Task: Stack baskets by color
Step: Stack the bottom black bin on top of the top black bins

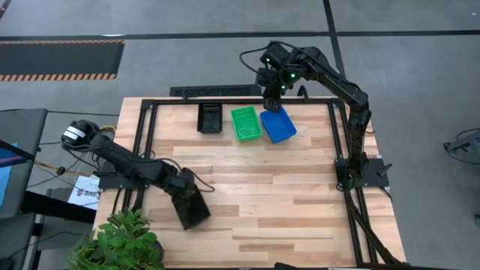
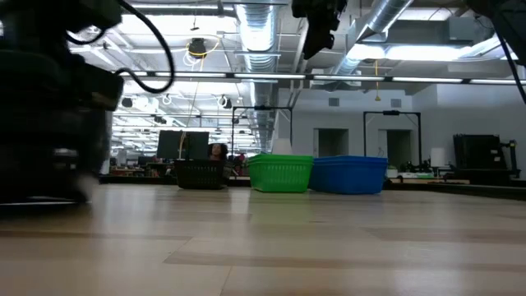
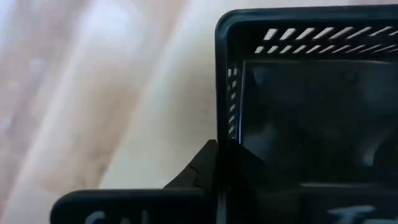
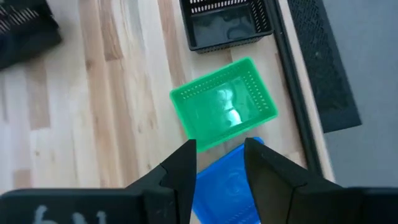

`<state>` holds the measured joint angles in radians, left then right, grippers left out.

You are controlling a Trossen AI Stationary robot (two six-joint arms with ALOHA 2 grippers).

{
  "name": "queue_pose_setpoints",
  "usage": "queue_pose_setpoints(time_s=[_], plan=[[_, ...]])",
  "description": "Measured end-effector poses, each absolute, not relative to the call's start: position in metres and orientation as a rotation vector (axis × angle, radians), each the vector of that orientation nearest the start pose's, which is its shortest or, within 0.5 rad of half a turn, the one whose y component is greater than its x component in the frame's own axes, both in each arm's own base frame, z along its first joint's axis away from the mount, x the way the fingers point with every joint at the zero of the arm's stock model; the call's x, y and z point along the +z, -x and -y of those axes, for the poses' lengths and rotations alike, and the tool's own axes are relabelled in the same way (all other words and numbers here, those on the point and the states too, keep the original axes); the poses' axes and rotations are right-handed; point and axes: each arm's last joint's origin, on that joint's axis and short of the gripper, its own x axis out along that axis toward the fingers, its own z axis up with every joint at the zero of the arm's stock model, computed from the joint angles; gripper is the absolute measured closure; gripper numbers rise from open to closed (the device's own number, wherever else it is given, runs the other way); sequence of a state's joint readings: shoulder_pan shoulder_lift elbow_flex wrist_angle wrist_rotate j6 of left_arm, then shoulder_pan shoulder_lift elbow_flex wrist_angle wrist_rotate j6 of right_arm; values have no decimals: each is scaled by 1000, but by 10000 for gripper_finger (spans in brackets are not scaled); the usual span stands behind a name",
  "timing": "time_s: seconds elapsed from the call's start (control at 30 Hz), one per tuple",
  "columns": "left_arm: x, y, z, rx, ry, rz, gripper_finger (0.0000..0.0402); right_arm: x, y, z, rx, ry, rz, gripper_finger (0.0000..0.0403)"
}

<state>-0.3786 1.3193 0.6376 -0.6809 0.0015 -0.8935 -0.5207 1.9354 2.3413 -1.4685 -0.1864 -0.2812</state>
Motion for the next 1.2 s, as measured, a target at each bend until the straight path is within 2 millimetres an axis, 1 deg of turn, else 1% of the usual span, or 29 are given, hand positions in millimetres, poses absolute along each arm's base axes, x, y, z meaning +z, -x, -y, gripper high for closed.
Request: queue_pose_setpoints(time_s=[0.17,0.23,0.43,0.6,0.7,0.87,1.0,1.1,1.2], plan=[[158,-195,53,460,574,-1286,399,418,-322,167,-195,-207,-1019,249],[162,-200,42,527,593,-1239,400,418,-324,163,-207,-241,-1016,249],[185,-219,11,693,628,-1059,401,418,-331,148,-197,-277,-1016,249],[203,-229,-9,751,679,-971,401,418,-337,134,-178,-291,-1025,249],[207,-231,-13,762,716,-954,401,416,-337,126,-182,-327,-1052,249],[207,-231,-14,811,784,-927,401,414,-337,109,-214,-402,-1110,249],[207,-231,-15,828,794,-915,395,413,-342,90,-288,-377,-1132,249],[207,-231,-15,823,787,-917,370,413,-346,76,-338,-358,-1132,249],[208,-232,-15,811,779,-909,330,410,-349,61,-357,-351,-1143,244]])
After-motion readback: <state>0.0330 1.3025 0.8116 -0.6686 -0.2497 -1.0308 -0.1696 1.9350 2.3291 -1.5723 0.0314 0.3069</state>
